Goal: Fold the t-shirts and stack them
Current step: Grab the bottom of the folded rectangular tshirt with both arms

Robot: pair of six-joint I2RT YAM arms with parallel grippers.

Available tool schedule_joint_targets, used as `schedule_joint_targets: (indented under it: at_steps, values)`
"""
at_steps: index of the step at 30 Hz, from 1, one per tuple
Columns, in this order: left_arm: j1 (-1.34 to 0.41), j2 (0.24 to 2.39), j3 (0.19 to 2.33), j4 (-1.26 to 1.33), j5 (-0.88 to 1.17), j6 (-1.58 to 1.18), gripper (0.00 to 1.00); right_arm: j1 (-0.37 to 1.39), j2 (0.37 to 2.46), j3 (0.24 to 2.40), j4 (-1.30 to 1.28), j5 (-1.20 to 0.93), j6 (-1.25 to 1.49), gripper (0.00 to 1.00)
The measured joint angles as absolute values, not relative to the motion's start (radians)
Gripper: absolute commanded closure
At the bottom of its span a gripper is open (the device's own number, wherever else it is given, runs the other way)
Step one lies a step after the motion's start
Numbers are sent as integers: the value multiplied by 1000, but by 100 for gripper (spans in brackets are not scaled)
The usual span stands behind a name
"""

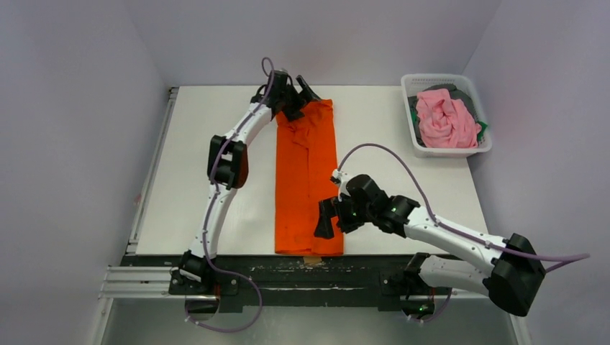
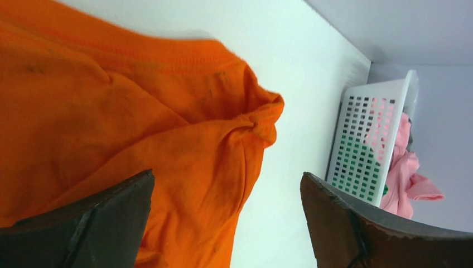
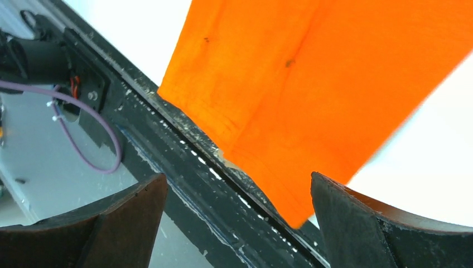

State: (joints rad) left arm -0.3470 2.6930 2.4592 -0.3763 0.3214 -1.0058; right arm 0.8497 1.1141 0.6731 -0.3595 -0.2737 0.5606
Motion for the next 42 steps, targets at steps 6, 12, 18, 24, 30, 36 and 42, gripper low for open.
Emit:
schedule_joint_targets:
  at_steps: [6,12,18,24,30,36,42]
  values:
    - [-307,2679,2495,-387,315,-936,0,850,1024,646,-455,-156,641,4]
    - [-310,2360,2194,-479,337,-824,0,849,1020,612,-513,-115,709,14]
    - [-390,1559,1444,-419,254,-750,0,850,1062,529,-492,-137,741,26]
    - [-560,1106,844,-374,162,-779,11,850,1099,496,-450,-168,745,41]
    - [-666,1017,500,-507,153,-851,21,849,1091,466,-404,-189,749,56]
    - [-728,884,393,-472,210,-919,42,850,1097,448,-369,-205,759,65]
    - [-746,999,363,-364,271,-955,72,849,1112,442,-342,-220,768,73]
